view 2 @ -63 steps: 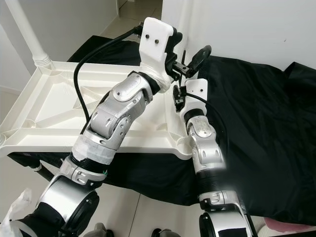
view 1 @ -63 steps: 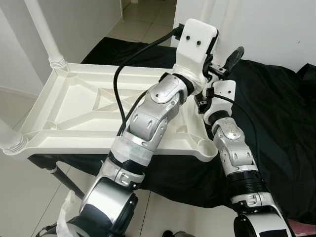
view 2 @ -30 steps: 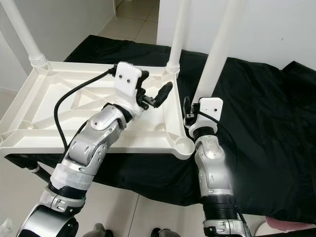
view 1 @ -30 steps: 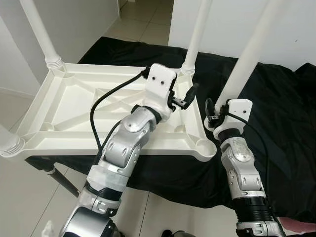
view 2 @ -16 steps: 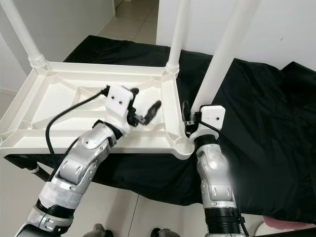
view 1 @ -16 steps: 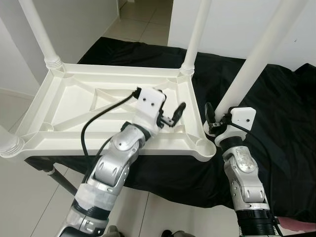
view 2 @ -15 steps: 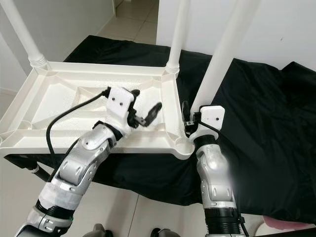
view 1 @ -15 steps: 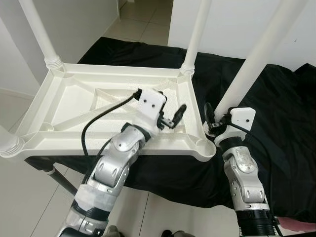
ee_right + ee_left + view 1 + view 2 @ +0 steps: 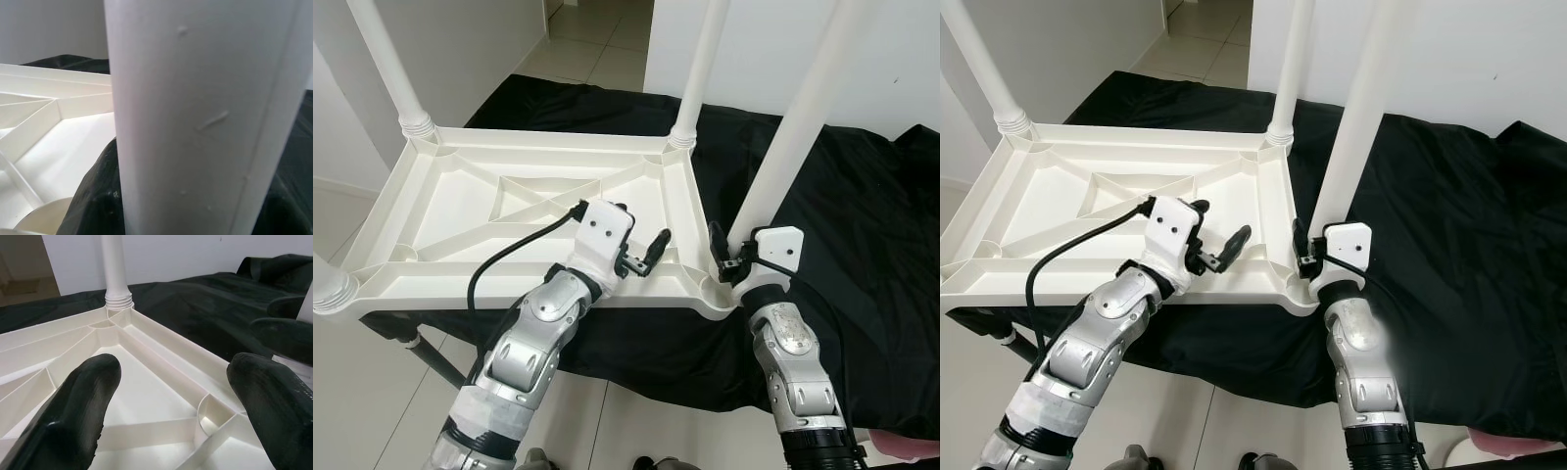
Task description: Building children table
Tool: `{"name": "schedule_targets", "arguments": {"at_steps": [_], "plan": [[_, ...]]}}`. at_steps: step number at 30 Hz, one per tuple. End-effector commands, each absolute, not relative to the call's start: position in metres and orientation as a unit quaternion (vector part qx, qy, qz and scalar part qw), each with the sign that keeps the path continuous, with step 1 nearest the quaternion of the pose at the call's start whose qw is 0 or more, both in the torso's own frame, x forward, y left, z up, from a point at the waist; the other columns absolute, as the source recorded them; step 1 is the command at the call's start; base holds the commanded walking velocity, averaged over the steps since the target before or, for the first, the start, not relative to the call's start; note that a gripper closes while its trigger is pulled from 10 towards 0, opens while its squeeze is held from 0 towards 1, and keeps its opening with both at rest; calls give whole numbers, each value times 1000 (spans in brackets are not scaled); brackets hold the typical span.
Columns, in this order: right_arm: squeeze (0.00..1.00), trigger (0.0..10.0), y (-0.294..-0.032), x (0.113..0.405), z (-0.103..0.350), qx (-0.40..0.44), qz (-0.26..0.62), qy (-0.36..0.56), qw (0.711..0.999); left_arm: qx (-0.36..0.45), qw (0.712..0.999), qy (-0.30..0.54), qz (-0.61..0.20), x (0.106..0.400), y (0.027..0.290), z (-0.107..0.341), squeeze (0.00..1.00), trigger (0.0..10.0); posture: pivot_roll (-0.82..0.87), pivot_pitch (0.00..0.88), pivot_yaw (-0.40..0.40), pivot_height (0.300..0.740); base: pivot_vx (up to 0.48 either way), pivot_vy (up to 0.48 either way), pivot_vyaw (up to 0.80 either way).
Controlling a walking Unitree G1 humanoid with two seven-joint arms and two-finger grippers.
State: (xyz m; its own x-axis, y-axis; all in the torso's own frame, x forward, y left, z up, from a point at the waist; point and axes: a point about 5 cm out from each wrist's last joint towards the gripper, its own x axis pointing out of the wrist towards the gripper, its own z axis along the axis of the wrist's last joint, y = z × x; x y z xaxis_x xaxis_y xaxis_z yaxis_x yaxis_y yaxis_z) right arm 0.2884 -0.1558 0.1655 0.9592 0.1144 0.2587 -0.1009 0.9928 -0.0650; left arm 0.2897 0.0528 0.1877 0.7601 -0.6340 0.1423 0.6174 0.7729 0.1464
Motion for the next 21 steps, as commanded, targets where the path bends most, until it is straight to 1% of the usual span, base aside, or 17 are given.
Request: {"name": "schedule_targets", "arguments": {"at_steps": [1, 6, 7, 9, 18, 21], "plan": [[0, 10000, -154, 288, 164, -27, 63, -128, 989, 50, 917, -80, -387, 283, 48, 182, 0, 10000, 0, 99, -42, 740, 0, 0, 0], [0, 10000, -151, 287, 162, -48, 84, -131, 987, 55, 907, -71, -411, 277, 48, 180, 0, 10000, 7, 105, -41, 740, 0, 0, 0], [0, 10000, -150, 286, 158, -48, 92, -122, 987, 47, 904, -54, -422, 275, 47, 176, 0, 10000, 10, 109, -42, 740, 0, 0, 0], [0, 10000, -149, 285, 155, -50, 99, -117, 987, 43, 901, -48, -430, 273, 47, 175, 0, 10000, 11, 111, -44, 740, 0, 0, 0], [0, 10000, -150, 272, 145, -55, 117, -117, 985, 61, 881, -43, -468, 262, 48, 170, 0, 10000, 17, 116, -44, 740, 0, 0, 0], [0, 10000, -151, 269, 143, -58, 119, -117, 984, 64, 879, -42, -471, 262, 48, 169, 0, 10000, 16, 116, -43, 740, 0, 0, 0]]}}
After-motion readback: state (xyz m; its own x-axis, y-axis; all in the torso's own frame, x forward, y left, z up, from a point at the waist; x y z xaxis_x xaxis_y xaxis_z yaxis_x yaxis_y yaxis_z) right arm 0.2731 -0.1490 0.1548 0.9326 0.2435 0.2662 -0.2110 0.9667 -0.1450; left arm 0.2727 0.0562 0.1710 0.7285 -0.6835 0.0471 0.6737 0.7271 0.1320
